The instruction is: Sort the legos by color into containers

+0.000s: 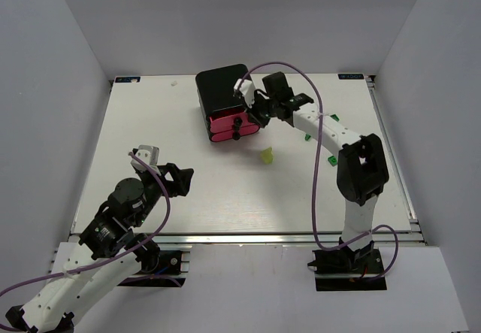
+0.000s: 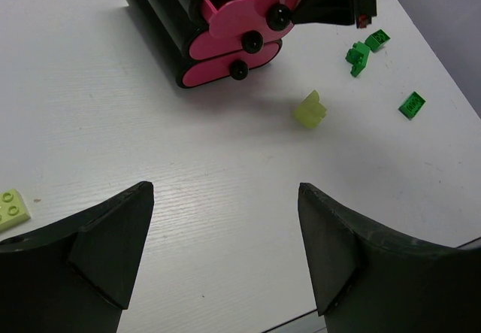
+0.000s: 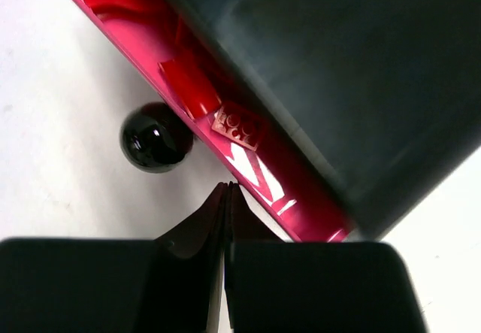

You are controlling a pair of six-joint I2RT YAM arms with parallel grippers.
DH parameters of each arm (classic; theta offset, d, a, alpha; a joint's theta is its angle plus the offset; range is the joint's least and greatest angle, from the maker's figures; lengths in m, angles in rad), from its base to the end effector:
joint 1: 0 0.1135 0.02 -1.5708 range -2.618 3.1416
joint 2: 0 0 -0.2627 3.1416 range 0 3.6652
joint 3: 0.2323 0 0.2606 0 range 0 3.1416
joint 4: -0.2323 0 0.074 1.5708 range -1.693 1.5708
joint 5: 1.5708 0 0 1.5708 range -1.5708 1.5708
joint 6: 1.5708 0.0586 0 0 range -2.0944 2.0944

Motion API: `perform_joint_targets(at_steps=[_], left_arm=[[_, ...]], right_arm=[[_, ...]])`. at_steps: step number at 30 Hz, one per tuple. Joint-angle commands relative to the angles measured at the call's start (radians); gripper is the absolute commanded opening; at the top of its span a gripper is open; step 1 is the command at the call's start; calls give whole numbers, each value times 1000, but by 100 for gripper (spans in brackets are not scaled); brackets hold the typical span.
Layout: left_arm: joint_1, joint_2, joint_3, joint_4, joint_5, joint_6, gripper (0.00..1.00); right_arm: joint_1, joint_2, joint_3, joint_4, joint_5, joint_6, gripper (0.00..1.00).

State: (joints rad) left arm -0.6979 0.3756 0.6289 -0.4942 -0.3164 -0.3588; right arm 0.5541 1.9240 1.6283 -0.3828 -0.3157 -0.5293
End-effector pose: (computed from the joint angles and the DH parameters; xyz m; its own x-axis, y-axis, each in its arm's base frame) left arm 0.1129 -0.0709 0.3006 -0.3043 -0.1803 -0.9354 0.2909 0.9174 -0.2715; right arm 0.3917 0.2638 0.2621 -0.1044 -0.6290 -0.7704 -0.8786 0.4212 -0.2249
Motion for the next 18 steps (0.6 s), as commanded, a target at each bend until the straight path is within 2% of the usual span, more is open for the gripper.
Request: perform_joint_targets(at_steps=[1, 12, 15, 18], left_arm=[[-5, -10, -3, 3, 14, 6, 87], [-5, -17, -5, 5, 16, 7, 87], [-5, -17, -5, 5, 14, 6, 87], [-5, -15, -5, 5, 14, 4, 87]], right_arm=[[4, 42, 108, 64, 20, 41, 0], [3, 124, 226, 67, 10, 103, 0], [3, 104, 209, 49, -19, 107, 0], [0, -2, 93, 83, -59, 107, 0]])
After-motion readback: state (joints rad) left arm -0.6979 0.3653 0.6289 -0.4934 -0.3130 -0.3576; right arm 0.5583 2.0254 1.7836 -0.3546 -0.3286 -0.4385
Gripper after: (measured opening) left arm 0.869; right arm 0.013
